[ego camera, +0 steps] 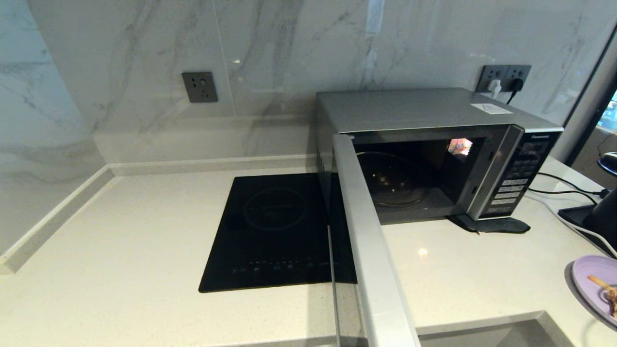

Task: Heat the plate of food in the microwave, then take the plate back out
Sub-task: Put the plate in the microwave oven

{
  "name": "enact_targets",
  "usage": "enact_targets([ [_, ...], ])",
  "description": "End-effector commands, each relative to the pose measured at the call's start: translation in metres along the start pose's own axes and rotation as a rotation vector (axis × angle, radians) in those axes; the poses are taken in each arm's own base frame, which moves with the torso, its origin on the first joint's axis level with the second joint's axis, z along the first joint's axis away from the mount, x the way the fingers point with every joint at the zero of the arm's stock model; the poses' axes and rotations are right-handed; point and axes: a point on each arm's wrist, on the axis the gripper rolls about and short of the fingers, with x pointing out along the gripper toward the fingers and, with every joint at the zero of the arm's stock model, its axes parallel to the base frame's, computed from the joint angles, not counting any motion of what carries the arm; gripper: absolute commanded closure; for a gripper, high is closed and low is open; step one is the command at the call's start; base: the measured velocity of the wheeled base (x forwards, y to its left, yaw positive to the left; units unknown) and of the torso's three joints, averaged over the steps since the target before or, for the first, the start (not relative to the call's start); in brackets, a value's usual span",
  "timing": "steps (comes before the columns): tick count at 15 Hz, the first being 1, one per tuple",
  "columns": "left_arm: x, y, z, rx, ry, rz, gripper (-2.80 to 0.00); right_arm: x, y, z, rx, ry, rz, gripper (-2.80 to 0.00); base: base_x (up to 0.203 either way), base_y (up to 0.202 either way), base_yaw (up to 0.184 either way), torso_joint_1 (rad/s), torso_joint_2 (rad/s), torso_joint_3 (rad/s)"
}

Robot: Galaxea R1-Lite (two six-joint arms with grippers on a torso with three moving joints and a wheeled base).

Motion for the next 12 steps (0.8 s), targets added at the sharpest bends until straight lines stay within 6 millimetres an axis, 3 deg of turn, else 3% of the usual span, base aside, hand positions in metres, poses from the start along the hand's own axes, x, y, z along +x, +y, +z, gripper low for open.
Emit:
enact_targets([
  [1, 0.000, 0.000, 0.000, -0.001, 0.001, 0.001, 0.00, 0.008, 0.005, 0.000, -0.009, 0.024, 0.017, -2.80, 0.000, 0.000, 0.000, 0.000, 0.00, 0.000],
  [7, 0.000, 0.000, 0.000, -0.001, 0.001, 0.001, 0.00, 0.010, 0.005, 0.007, 0.000, 0.009, 0.010, -2.80, 0.000, 0.000, 0.000, 0.000, 0.00, 0.000],
  [12, 0.000, 0.000, 0.000, -0.001, 0.001, 0.001, 0.00, 0.000, -0.009, 0.021, 0.053, -0.048, 0.004, -2.80, 0.000, 0.000, 0.000, 0.000, 0.00, 0.000],
])
